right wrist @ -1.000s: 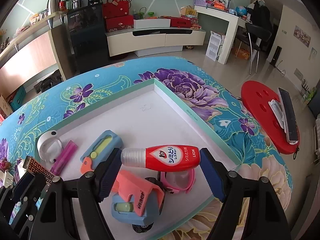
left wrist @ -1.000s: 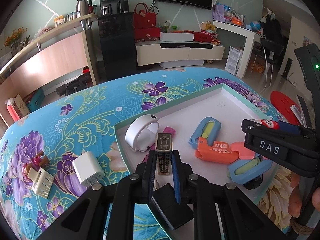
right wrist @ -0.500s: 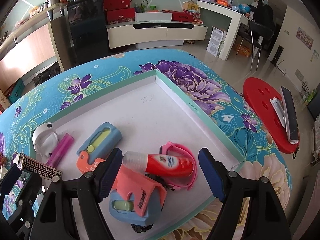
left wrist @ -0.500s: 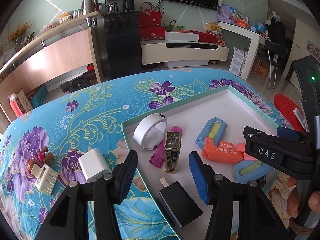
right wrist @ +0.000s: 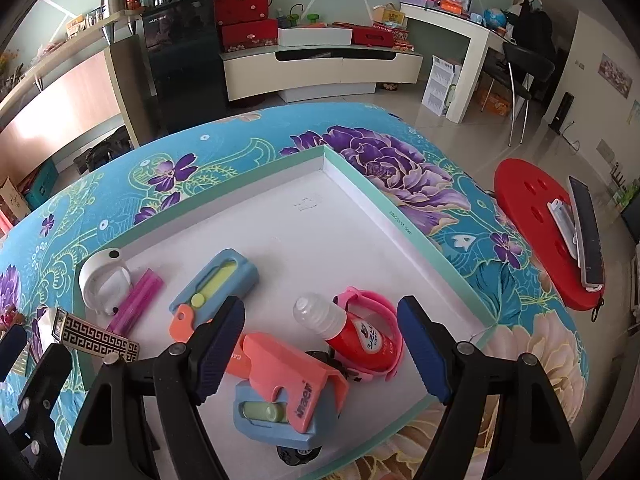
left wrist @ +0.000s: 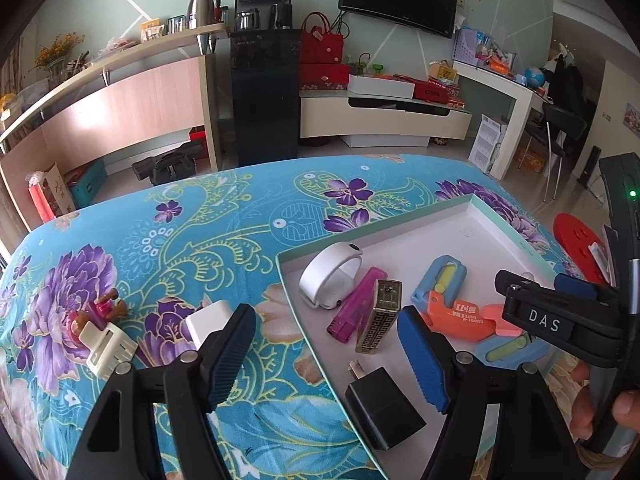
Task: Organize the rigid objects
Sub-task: 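Move both open tools back over the remaining items, then grasp the white charger cube with right tool while left tool grasps the white hair clip, then release the hair clip into the tray with left tool while right tool releases the charger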
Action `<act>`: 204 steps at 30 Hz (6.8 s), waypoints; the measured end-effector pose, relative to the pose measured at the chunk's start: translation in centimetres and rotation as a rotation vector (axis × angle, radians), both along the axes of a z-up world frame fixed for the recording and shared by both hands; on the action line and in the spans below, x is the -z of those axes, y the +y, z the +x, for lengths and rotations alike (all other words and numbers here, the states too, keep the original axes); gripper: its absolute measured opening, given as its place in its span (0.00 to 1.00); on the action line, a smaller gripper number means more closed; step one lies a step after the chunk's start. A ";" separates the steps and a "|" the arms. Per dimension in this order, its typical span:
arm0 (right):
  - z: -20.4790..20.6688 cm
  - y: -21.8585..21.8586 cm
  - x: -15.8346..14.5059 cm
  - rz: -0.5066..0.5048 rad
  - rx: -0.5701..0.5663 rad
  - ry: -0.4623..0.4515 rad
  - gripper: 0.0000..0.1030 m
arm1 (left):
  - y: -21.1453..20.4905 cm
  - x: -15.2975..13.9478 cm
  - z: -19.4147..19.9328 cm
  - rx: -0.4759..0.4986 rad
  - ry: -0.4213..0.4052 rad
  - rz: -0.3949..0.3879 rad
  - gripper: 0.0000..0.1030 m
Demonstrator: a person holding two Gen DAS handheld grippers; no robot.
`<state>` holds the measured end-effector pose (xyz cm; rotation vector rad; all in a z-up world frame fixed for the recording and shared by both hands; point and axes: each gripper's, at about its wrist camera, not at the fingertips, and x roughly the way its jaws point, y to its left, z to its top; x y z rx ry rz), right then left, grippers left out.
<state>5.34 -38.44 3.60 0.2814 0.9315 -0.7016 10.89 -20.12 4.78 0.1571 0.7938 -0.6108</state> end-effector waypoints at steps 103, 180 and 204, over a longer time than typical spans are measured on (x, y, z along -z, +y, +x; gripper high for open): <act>14.2 19.6 6.1 0.102 -0.604 0.080 0.43 | 16.1 7.6 10.3 -0.392 0.220 -0.049 0.61; -2.0 -0.1 -2.2 0.061 -0.003 -0.130 0.43 | -3.4 -0.9 -3.6 0.157 0.009 -0.017 0.58; -1.3 0.5 -1.7 0.048 -0.033 -0.078 0.56 | -3.9 0.1 -3.2 0.150 0.026 0.013 0.65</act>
